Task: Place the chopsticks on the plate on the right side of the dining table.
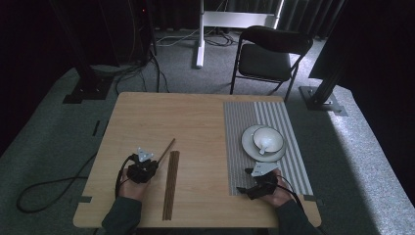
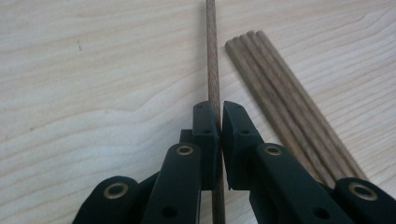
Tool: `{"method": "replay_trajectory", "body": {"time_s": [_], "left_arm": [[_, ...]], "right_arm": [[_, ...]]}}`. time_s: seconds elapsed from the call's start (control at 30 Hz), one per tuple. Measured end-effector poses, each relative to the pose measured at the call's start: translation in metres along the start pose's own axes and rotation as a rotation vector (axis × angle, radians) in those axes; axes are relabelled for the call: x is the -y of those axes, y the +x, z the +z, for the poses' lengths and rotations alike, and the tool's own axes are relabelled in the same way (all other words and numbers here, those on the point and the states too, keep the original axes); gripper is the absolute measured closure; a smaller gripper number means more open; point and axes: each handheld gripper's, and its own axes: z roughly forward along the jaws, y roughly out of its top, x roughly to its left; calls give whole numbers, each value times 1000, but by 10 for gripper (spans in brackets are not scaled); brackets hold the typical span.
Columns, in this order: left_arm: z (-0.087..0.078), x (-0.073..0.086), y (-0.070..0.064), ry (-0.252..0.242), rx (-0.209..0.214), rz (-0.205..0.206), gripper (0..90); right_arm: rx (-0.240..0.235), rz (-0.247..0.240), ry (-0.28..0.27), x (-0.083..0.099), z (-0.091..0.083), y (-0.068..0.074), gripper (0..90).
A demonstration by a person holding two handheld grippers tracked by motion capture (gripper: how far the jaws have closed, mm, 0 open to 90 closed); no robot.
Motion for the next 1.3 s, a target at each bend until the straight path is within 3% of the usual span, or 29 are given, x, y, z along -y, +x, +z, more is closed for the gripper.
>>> {"method": "replay_trajectory", "body": {"time_s": [0.6,1.03,1.3], "left_arm": [[5,-30,-12,-39,41,53,850],[10,-65,-28,-69,55,134,850],[15,-80,-36,-95,76,142,850]], "right_arm": [[-1,-3,13,-1,1,1,174],[-2,-5,14,-1,1,0,174],[0,-7,13,-1,1,0,174]]}}
